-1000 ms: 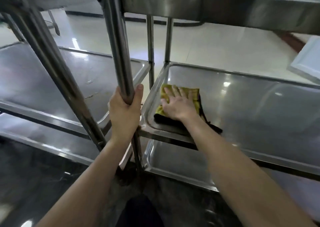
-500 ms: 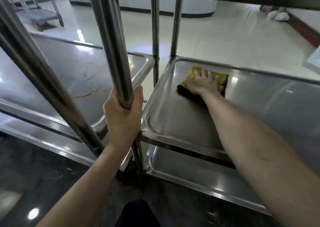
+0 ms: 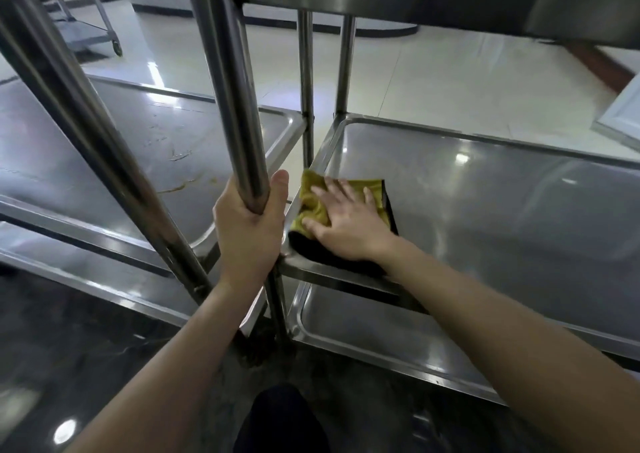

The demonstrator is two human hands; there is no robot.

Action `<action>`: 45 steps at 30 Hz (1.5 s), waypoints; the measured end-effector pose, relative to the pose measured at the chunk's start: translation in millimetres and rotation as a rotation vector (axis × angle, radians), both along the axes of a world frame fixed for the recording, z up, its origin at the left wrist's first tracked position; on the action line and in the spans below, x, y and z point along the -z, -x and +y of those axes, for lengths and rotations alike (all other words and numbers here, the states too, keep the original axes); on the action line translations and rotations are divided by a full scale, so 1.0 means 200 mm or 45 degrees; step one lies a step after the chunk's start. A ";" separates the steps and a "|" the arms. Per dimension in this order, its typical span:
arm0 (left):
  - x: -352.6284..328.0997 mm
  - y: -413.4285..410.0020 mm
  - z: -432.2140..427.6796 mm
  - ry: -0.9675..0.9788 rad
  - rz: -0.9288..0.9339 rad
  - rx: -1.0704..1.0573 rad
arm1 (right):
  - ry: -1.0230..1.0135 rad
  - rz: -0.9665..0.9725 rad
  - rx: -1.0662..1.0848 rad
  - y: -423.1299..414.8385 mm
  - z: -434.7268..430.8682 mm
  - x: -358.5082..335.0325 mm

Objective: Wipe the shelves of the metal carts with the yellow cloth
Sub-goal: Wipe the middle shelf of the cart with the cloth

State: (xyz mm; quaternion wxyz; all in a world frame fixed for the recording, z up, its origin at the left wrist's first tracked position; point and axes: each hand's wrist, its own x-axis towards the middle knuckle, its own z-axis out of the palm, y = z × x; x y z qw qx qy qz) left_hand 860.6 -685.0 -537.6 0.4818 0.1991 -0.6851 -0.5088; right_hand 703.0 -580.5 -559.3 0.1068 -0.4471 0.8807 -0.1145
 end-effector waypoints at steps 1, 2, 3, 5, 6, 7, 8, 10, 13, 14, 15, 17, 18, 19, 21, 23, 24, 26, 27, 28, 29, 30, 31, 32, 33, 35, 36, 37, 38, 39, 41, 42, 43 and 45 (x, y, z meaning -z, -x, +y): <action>0.00 0.00 0.00 -0.007 -0.006 0.004 | -0.001 -0.001 0.068 0.10 -0.10 -0.01; 0.00 0.00 -0.01 -0.003 -0.012 0.007 | 0.003 -0.016 0.145 0.19 -0.20 -0.03; 0.00 0.00 -0.01 0.001 -0.015 0.011 | 0.000 -0.029 0.216 0.28 -0.28 -0.04; 0.00 0.01 -0.01 -0.002 -0.010 -0.004 | -0.015 -0.029 0.288 0.38 -0.38 -0.05; 0.00 0.01 -0.01 -0.006 -0.005 -0.019 | -0.023 -0.025 0.289 0.39 -0.39 -0.04; 0.00 0.01 0.00 -0.011 -0.001 -0.030 | -0.022 -0.023 0.271 0.36 -0.38 -0.04; -0.01 0.02 0.00 -0.011 0.002 -0.035 | -0.008 -0.020 0.244 0.32 -0.34 -0.04; -0.01 0.02 0.00 -0.006 -0.005 -0.028 | 0.035 -0.031 0.173 0.16 -0.23 -0.03; -0.03 0.00 0.00 -0.002 -0.003 0.033 | 0.106 -0.061 0.022 -0.15 -0.03 -0.03; -0.04 0.00 0.00 -0.005 -0.010 0.063 | 0.124 -0.089 -0.032 -0.25 0.05 -0.04; -0.04 -0.01 0.01 -0.016 -0.021 0.087 | 0.139 -0.119 -0.086 -0.33 0.12 -0.05; -0.05 -0.02 0.01 -0.045 -0.046 0.122 | 0.151 -0.077 -0.178 -0.43 0.24 -0.06; -0.06 -0.03 0.01 -0.052 -0.056 0.138 | 0.155 0.020 -0.201 -0.47 0.27 -0.04; -0.06 -0.04 0.01 -0.051 -0.065 0.149 | 0.156 0.147 -0.205 -0.50 0.28 -0.01; -0.07 -0.04 0.01 -0.032 -0.083 0.138 | 0.173 0.382 -0.166 -0.56 0.26 0.05; -0.06 -0.03 0.01 -0.032 -0.102 0.103 | 0.212 0.501 -0.096 -0.59 0.21 0.09; -0.06 -0.03 0.01 -0.032 -0.105 0.081 | 0.233 0.536 -0.073 -0.61 0.18 0.09; -0.05 -0.02 0.01 -0.015 -0.104 0.042 | 0.271 0.595 -0.046 -0.62 0.16 0.08; -0.05 -0.02 0.02 0.003 -0.101 0.028 | 0.297 0.607 -0.030 -0.62 0.16 0.08; -0.05 -0.01 0.02 0.016 -0.093 0.022 | 0.319 0.614 -0.016 -0.63 0.17 0.09; -0.05 -0.02 0.02 0.019 -0.084 0.016 | 0.334 0.625 -0.012 -0.63 0.18 0.10; -0.05 -0.02 0.02 0.027 -0.081 0.010 | 0.341 0.635 -0.009 -0.63 0.19 0.10; -0.05 -0.01 0.02 0.034 -0.087 0.004 | 0.346 0.639 -0.004 -0.62 0.21 0.11; -0.05 -0.01 0.02 0.034 -0.094 0.008 | 0.357 0.638 0.003 -0.62 0.24 0.11; -0.05 -0.02 0.02 0.028 -0.098 0.020 | 0.372 0.640 0.006 -0.61 0.28 0.12; -0.05 -0.02 0.02 0.010 -0.094 0.042 | 0.384 0.658 0.002 -0.58 0.37 0.13; -0.05 -0.02 0.02 0.013 -0.098 0.047 | 0.387 0.668 0.004 -0.55 0.42 0.13; -0.05 -0.02 0.02 0.034 -0.100 0.043 | 0.389 0.678 0.009 -0.53 0.47 0.14; -0.04 -0.02 0.03 0.070 -0.099 0.023 | 0.393 0.688 0.015 -0.50 0.54 0.14; -0.03 -0.03 0.05 0.116 -0.110 -0.033 | 0.399 0.698 0.017 -0.48 0.60 0.15; 0.03 -0.06 0.13 0.218 -0.141 -0.265 | 0.429 0.724 0.017 -0.44 0.72 0.17; 0.08 -0.08 0.19 0.263 -0.113 -0.409 | 0.448 0.738 0.017 -0.42 0.79 0.18; 0.13 -0.10 0.27 0.322 -0.075 -0.512 | 0.463 0.754 0.022 -0.39 0.86 0.19; 0.23 -0.10 0.49 0.557 -0.089 -0.537 | 0.477 0.774 0.047 -0.34 1.04 0.19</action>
